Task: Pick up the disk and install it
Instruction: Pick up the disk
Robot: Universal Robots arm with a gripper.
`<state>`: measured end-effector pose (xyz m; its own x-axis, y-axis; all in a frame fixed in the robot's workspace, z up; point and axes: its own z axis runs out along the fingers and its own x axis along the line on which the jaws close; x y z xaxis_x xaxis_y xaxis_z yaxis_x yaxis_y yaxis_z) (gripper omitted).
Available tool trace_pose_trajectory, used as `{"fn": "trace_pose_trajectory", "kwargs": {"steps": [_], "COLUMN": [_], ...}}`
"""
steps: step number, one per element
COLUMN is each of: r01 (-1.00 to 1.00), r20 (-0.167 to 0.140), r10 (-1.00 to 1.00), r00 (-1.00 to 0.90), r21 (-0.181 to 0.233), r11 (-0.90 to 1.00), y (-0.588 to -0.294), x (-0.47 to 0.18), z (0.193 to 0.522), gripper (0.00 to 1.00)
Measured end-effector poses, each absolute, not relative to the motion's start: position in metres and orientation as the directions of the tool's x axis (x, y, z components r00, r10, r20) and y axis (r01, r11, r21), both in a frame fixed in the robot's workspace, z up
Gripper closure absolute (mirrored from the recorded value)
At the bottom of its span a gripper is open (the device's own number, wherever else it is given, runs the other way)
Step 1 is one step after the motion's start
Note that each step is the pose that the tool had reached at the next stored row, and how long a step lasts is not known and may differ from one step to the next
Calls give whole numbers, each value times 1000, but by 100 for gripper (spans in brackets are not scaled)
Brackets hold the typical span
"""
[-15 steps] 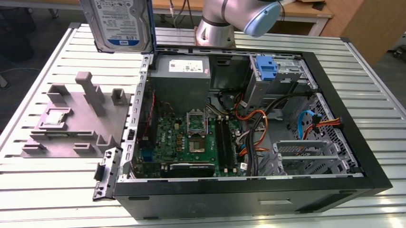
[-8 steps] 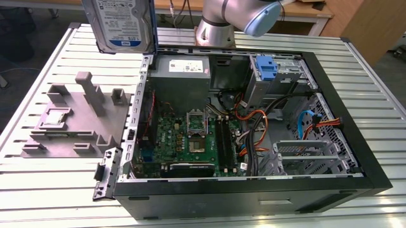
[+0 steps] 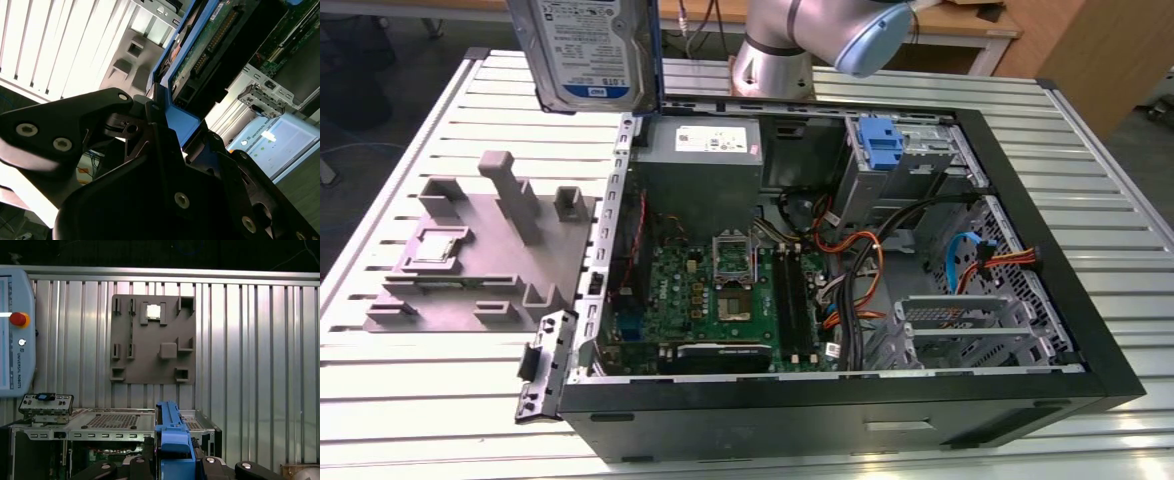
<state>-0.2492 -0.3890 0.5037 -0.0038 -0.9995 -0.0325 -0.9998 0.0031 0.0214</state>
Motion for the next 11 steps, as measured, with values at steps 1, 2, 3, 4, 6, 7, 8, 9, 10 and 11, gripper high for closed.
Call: {"fn": "trace_pose_trajectory", "kwargs": {"steps": [1,2,3,4,6,7,8,9,10,11], "r01": [-1000,-1000,-1000,-1000,-1000,-1000,-1000,-1000,-1000,-1000], "r20": [-32,-32,-32,-33,-32,-32,-33,-33,-32,-32], "r10": [-999,-999,-999,-999,-999,-999,-999,-999,-999,-999], "r00": [-4,-4,-4,-4,-4,-4,-4,-4,-4,-4], "r21": [21,21,21,21,21,21,21,21,21,21], "r11": [3,3,3,3,3,3,3,3,3,3], "y": [-389,-389,-389,-389,-389,-389,-389,-389,-389,-389], "x": [-249,-247,-245,-245,-245,-245,-245,-245,-245,-245], "z": [504,504,504,504,504,504,504,504,504,504], "gripper": [63,63,63,63,63,63,63,63,63,63]}}
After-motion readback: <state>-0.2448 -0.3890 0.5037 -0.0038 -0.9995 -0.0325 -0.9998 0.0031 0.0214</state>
